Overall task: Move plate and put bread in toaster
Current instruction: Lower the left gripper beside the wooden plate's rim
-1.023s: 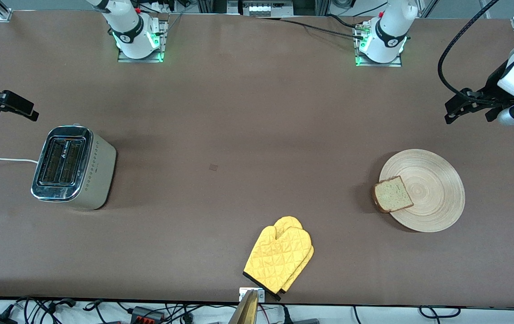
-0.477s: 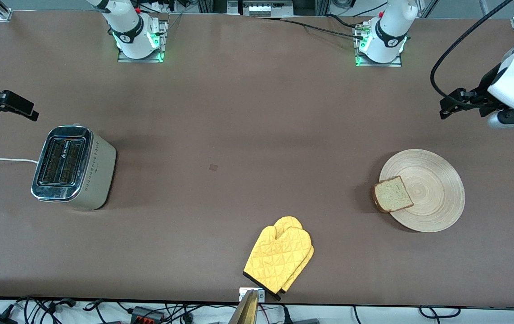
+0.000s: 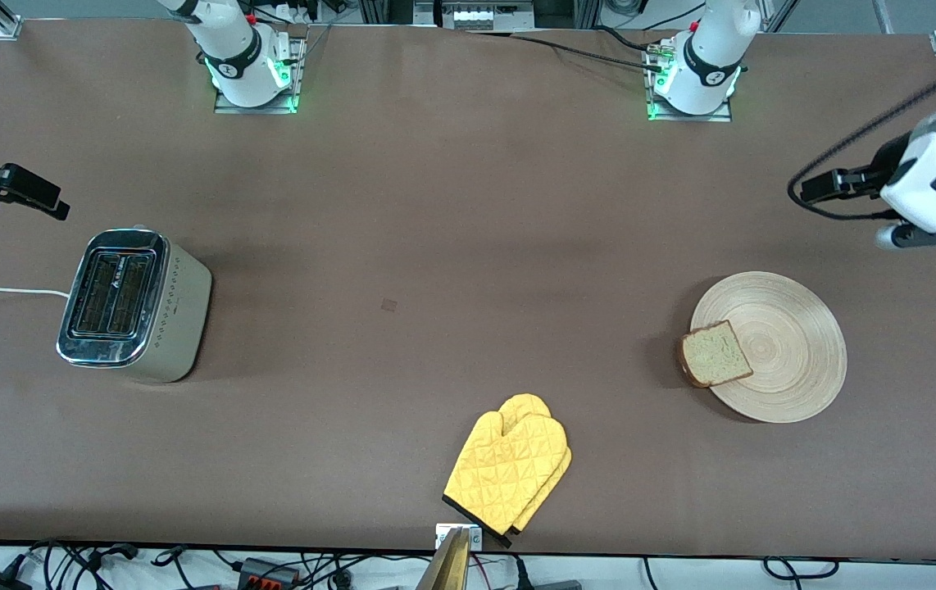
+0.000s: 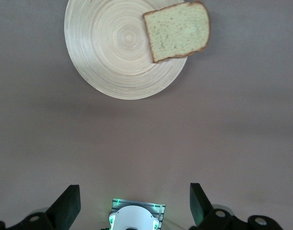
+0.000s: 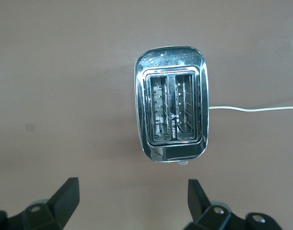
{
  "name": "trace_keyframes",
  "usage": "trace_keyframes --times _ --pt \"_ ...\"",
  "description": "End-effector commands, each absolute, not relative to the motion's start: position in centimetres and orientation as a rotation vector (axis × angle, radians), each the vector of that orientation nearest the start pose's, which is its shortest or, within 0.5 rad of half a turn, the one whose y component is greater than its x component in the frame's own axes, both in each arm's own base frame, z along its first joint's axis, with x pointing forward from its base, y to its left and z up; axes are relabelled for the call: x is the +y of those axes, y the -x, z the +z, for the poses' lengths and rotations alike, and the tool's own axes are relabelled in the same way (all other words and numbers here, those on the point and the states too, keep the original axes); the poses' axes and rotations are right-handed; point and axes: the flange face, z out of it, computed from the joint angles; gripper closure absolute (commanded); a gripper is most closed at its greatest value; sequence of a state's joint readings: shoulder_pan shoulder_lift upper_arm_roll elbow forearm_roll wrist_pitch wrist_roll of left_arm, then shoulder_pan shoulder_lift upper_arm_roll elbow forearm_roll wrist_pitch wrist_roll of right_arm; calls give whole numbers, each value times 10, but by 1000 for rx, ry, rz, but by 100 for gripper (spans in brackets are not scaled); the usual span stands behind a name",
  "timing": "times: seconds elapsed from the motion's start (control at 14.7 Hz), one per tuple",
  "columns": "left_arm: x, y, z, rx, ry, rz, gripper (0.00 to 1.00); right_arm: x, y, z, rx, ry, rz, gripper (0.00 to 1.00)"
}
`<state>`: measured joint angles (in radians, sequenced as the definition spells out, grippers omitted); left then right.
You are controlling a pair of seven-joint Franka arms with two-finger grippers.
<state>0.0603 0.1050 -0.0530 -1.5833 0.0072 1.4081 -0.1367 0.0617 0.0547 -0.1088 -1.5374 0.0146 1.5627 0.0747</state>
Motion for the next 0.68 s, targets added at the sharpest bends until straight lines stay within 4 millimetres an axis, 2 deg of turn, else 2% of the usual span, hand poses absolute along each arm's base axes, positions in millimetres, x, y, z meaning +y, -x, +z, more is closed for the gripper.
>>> trace_keyframes --times 0.0,0.14,0.34,0.41,0.61 --pt "58 -601 533 -151 3150 464 0 -23 -564 616 186 3117 43 0" --pt "95 -626 511 -51 3202 451 0 -23 -564 616 186 3117 41 0" --pt "164 -642 467 -49 3426 365 0 -23 -564 614 186 3117 50 0" --pt "188 -646 450 -38 3495 293 0 -23 -565 616 186 3117 43 0" --pt "261 -646 381 -38 3658 119 0 -23 -565 616 186 3116 43 0"
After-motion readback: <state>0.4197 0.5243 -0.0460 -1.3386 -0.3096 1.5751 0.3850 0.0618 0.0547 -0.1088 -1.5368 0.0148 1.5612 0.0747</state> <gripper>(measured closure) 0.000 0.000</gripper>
